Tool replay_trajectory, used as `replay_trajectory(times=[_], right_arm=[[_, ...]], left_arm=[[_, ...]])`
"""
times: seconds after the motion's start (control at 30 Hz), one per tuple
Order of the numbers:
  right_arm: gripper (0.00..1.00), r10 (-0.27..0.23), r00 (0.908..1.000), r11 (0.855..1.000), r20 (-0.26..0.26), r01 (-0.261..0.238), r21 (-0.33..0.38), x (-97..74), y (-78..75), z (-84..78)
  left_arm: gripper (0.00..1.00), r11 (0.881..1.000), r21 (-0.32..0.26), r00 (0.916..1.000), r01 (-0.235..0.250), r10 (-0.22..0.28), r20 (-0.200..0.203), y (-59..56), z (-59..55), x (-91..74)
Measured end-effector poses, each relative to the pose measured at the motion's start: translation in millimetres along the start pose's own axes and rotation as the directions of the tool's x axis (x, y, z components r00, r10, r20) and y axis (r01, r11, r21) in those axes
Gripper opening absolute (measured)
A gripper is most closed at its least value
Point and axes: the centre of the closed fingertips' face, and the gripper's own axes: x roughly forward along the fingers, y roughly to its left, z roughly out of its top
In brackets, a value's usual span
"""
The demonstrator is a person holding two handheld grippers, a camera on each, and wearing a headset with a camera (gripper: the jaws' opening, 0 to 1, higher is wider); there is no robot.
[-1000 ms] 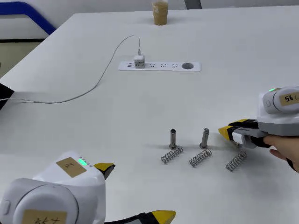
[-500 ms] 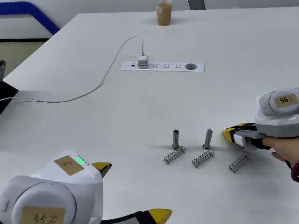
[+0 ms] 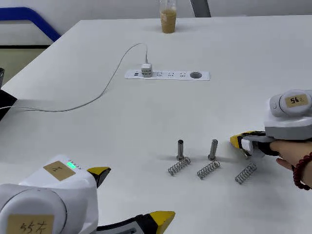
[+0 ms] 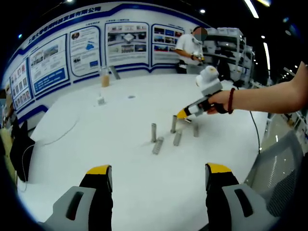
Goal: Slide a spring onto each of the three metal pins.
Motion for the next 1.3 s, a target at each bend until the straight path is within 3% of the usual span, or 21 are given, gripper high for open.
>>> replay_trajectory(times=[0.37, 0.63, 0.97, 1.3], right_arm=[[0.09, -0.010, 0.9996, 1.000, 0.026, 0.010, -0.007, -22.0, 2.3, 6.3], [0.08, -0.004, 0.9994, 1.000, 0.035, 0.005, -0.028, -35.1, 6.0, 6.3], [0.08, 0.000, 0.9996, 0.998, 0.027, 0.002, -0.061, -46.4, 11.2, 5.5], [0.08, -0.010, 0.9999, 0.995, -0.014, 0.009, -0.102, -52.1, 9.3, -0.1]], left_arm=[[0.80, 1.000, 0.015, 0.9998, 0.013, -0.013, 0.016, -7.0, 5.2, -0.3], [0.79, 1.000, 0.000, 0.9986, 0.011, -0.011, 0.051, -6.5, 12.5, -3.6], [0.79, 1.000, 0.005, 0.9987, 0.014, -0.014, 0.049, -10.3, 10.0, -6.3], [0.77, 0.999, 0.028, 0.9982, 0.032, -0.033, 0.050, -16.2, 12.0, -4.4]])
